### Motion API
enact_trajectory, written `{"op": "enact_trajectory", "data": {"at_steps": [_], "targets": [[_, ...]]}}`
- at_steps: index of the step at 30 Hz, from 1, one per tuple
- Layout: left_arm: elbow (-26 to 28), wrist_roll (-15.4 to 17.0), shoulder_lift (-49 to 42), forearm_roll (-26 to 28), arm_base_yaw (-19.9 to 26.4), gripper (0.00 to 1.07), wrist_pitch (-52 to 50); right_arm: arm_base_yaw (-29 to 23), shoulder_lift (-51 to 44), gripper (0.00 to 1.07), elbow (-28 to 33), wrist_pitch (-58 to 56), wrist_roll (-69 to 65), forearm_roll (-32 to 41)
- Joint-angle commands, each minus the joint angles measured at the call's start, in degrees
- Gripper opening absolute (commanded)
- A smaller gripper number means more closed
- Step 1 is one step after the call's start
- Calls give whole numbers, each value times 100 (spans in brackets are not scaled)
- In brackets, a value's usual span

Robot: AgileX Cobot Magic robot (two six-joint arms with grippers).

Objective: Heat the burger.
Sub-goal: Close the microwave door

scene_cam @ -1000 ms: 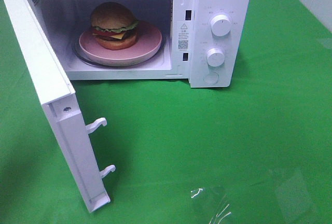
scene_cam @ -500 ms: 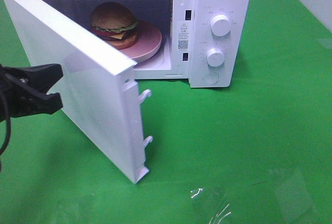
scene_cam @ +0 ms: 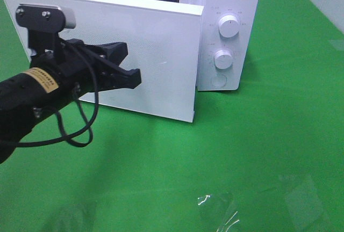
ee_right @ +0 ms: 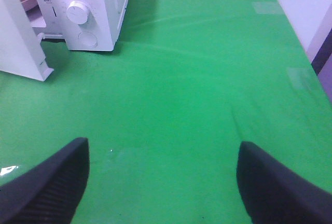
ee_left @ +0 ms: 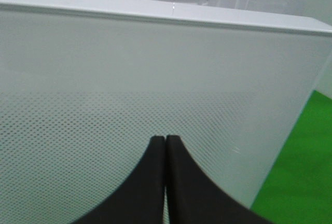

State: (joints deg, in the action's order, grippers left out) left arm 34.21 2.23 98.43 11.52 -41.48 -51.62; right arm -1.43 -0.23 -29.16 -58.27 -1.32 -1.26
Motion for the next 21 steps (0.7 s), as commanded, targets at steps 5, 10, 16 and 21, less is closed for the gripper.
{"op": "enact_trajectory", "data": {"at_steps": [5,10,16,21], "targets": [[722,-63,401,304,-212,0,-52,29,-143,74,6,92,92,11],[1501,-332,796,424,-212,0,407,29,-143,74,6,92,92,11],[2217,-733,1180,825,-212,0,682,29,-143,74,6,92,92,11],[2636,-865,1484,1014,-183,0,693,29,-143,74,6,92,92,11]]}}
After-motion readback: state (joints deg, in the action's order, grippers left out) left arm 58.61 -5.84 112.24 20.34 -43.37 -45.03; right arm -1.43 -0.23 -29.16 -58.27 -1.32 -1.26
